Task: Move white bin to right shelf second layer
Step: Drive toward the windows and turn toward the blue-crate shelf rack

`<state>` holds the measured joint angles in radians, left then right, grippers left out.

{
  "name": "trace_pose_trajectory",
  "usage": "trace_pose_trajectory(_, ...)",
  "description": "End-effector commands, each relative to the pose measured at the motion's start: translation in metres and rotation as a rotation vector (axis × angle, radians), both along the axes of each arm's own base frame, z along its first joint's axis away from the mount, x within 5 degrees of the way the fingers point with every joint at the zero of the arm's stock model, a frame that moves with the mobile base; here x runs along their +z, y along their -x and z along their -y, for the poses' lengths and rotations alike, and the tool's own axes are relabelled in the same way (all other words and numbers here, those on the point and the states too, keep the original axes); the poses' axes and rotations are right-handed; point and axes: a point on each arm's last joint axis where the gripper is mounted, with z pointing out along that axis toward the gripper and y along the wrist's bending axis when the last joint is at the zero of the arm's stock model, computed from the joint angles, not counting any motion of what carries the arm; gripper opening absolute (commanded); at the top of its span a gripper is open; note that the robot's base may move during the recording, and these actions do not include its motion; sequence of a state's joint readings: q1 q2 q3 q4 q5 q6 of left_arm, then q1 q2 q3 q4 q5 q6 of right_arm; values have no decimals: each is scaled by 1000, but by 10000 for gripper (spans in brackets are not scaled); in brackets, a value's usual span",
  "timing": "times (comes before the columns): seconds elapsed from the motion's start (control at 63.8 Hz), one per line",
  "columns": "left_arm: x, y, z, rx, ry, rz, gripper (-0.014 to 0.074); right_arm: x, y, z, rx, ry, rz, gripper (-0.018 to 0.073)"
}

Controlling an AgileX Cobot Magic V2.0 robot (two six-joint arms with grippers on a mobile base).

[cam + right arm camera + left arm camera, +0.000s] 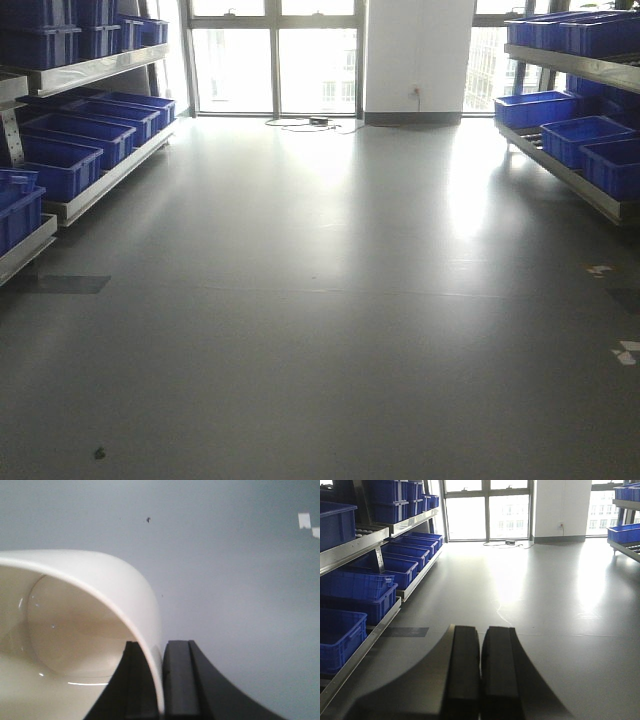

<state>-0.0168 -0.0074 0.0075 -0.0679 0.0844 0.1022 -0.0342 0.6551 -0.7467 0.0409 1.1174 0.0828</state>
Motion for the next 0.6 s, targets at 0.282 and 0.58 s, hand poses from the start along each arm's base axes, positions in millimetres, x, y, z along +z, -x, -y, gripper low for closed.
trace_pose_trajectory(0.282,-4,0,0,2,10,60,85,11,-4,0,3,3,84,57)
trace_pose_trajectory(0.58,-4,0,0,2,10,60,85,11,-4,0,3,3,84,57)
